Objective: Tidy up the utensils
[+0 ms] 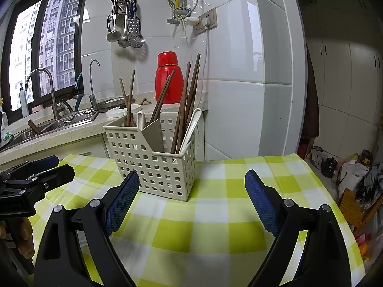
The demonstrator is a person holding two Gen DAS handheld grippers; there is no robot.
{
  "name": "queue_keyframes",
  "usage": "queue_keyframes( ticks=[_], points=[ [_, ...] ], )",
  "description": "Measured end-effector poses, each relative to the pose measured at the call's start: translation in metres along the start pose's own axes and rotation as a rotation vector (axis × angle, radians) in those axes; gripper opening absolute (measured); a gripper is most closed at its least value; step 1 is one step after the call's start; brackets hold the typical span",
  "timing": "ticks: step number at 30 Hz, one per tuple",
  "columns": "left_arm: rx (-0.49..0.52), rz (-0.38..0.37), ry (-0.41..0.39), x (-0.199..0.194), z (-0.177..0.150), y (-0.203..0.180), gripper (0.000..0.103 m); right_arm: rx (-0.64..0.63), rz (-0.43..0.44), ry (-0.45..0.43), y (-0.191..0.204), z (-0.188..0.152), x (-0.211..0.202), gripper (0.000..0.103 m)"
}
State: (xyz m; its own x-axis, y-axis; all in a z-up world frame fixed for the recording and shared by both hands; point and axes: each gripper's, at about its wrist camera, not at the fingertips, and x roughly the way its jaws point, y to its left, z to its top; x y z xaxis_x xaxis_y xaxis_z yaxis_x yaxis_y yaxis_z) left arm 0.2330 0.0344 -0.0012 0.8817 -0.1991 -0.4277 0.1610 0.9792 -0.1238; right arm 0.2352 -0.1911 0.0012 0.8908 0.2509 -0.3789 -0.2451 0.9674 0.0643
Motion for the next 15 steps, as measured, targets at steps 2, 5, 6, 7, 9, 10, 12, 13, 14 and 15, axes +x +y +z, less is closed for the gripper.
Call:
queue_keyframes(
  ticks=[2, 5, 6, 7, 9, 10, 12, 13, 14, 15],
  points=[
    [-0.002, 0.0, 0.0, 0.0013, 0.0005, 0.0003, 0.092, 0.001, 0.001, 0.001, 0.0, 0.0, 0.0, 0.084],
    [-0.001, -0.001, 0.002, 0.001, 0.0002, 0.0, 0.092, -0.001, 0.001, 0.0, 0.0001, 0.0, -0.0002, 0.084],
    [-0.001, -0.001, 0.001, 0.0004, 0.0001, -0.0002, 0.092, -0.001, 0.001, -0.001, 0.0, 0.0002, -0.0003, 0.084],
    [0.0, -0.001, 0.001, 0.0006, 0.0001, -0.0006, 0.092, -0.001, 0.002, 0.0, -0.0001, 0.0003, -0.0002, 0.084],
    [-0.001, 0.0, 0.0, 0.0003, -0.0002, -0.0005, 0.092, -0.001, 0.002, 0.0, 0.0, 0.0001, -0.0002, 0.084],
    [-0.001, -0.001, 0.0, 0.0002, 0.0, -0.0002, 0.092, -0.001, 0.003, 0.0, 0.0, 0.0002, -0.0002, 0.084],
    [-0.002, 0.0, 0.0, 0.0004, 0.0001, -0.0003, 0.092, -0.001, 0.002, 0.0, 0.0001, 0.0002, -0.0002, 0.084],
    [-0.001, 0.0, 0.001, 0.0004, 0.0001, 0.0, 0.092, -0.001, 0.001, 0.0, 0.0001, 0.0002, -0.0002, 0.084],
    [-0.001, 0.0, 0.0, 0.0004, 0.0001, 0.0, 0.092, 0.0, 0.002, 0.0, 0.0, 0.0001, -0.0002, 0.084],
    [-0.001, -0.001, 0.0, 0.0004, 0.0001, 0.0001, 0.092, 0.001, 0.003, 0.001, -0.0001, 0.0002, -0.0001, 0.084]
  ],
)
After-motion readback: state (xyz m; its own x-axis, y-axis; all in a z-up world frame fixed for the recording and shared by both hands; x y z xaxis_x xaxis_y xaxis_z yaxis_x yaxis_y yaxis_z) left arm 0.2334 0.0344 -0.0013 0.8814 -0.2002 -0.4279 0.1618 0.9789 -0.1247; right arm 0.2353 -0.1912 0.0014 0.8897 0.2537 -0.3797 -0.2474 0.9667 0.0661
